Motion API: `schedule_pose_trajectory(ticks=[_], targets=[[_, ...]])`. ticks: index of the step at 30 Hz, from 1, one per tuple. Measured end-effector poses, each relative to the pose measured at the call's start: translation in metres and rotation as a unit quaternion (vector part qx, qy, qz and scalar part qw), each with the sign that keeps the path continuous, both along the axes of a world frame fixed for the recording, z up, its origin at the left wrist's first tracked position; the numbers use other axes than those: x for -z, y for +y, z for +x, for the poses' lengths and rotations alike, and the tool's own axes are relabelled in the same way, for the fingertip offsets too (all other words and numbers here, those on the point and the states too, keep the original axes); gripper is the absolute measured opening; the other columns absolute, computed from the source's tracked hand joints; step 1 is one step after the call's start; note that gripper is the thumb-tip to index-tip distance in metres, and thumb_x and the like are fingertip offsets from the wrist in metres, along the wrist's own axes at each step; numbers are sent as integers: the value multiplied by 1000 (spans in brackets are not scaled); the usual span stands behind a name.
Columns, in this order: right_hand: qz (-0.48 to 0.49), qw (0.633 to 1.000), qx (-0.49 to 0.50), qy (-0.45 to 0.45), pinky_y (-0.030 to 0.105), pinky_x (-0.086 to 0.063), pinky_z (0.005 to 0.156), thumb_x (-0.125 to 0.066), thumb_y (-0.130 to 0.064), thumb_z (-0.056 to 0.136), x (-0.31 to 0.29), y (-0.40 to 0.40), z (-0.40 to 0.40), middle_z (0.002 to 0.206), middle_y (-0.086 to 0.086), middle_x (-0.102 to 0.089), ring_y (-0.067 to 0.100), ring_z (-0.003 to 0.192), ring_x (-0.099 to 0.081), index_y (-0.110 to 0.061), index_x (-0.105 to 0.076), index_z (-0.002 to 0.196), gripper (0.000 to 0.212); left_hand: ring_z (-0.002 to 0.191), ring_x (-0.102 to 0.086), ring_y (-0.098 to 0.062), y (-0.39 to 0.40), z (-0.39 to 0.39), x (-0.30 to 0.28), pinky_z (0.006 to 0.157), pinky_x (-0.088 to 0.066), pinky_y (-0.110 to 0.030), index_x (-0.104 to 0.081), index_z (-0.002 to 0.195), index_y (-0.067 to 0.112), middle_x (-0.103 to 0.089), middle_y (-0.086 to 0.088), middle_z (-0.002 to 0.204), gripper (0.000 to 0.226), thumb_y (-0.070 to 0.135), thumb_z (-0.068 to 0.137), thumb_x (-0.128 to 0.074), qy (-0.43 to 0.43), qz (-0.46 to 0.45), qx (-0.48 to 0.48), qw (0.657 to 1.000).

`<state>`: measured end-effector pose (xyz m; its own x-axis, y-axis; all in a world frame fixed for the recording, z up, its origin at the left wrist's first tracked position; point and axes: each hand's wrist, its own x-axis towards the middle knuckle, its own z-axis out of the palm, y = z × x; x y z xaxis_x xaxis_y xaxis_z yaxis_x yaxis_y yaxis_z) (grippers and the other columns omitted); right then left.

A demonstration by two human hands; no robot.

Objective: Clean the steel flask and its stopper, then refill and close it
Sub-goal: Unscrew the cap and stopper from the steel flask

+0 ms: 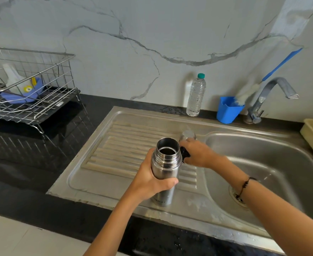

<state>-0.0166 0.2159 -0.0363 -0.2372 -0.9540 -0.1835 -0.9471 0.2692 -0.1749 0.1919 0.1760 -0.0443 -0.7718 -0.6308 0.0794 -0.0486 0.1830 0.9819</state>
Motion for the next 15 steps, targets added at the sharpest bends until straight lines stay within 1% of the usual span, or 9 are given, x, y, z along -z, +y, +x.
schedule_pose_trajectory(ticks=[3,7,12,15], targets=[[-18,1000,20,4,38,-46,86,-62,-15,80,30,-2,-5,123,12,-43,34,105,-52,-18,-46,124,47,97,-64,-10,0,0,0,78,-50,-22,-47,121,23,-65,3,104,77,36,52,-78,3,-1,3,1000],[-50,998,28,9,39,-45,86,-61,-18,84,47,-4,-3,124,12,-44,34,107,-51,-18,-44,126,46,96,-64,-10,0,0,2,77,-50,-22,-47,118,28,-66,8,102,73,35,52,-79,3,0,-1,1000],[-47,998,38,-2,37,-47,83,-61,-25,86,55,-5,-2,121,10,-47,31,106,-50,-23,-42,126,44,96,-65,-11,1,0,2,77,-51,-23,-49,116,27,-66,6,102,73,36,51,-79,9,5,-6,1000],[-25,999,46,2,39,-46,86,-60,-28,87,52,-5,1,125,10,-45,32,112,-48,-23,-38,130,49,95,-65,-11,0,0,2,77,-51,-24,-49,116,28,-66,5,102,73,37,50,-78,10,2,-3,1000]])
